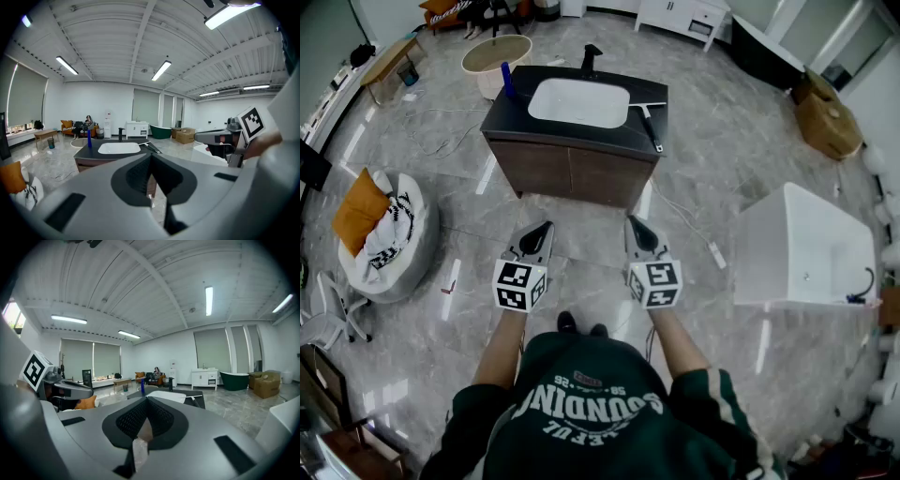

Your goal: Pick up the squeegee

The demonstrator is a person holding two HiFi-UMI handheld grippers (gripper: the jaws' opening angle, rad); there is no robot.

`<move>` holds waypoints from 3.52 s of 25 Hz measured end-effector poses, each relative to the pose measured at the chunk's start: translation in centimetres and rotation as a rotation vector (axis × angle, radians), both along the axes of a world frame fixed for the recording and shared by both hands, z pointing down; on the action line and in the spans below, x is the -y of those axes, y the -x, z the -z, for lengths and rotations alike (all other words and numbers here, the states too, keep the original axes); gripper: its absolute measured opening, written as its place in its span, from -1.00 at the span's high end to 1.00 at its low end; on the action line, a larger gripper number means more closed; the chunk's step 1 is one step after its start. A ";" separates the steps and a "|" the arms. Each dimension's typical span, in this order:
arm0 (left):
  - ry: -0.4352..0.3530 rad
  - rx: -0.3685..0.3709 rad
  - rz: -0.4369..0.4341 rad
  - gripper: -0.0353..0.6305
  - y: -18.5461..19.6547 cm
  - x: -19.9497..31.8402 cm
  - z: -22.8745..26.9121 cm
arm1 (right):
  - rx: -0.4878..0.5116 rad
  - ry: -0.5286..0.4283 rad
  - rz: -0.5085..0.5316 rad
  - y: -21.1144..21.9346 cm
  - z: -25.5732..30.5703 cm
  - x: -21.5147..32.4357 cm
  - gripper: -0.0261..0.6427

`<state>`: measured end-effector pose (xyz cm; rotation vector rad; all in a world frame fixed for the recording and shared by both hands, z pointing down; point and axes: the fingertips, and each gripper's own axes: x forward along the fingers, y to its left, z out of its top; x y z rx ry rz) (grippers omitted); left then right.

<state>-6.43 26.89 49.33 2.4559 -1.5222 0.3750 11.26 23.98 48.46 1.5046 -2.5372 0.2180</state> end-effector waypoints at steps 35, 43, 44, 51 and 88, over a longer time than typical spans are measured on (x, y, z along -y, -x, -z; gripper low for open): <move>-0.023 -0.023 -0.056 0.89 7.9 3.4 -1.4 | 0.024 -0.001 -0.055 6.2 -1.3 2.7 0.92; -0.016 -0.025 -0.052 0.89 8.9 5.1 -1.9 | 0.020 0.008 -0.060 6.2 -1.9 4.1 0.92; -0.015 -0.025 -0.050 0.89 9.0 5.4 -2.0 | 0.018 0.010 -0.060 6.2 -2.0 4.5 0.92; -0.010 -0.011 -0.031 0.89 9.4 9.3 -2.6 | 0.021 0.017 -0.061 5.9 -3.6 9.4 0.92; 0.007 -0.003 -0.029 0.89 4.1 51.4 -1.2 | -0.006 0.021 0.033 4.2 -1.8 50.7 0.92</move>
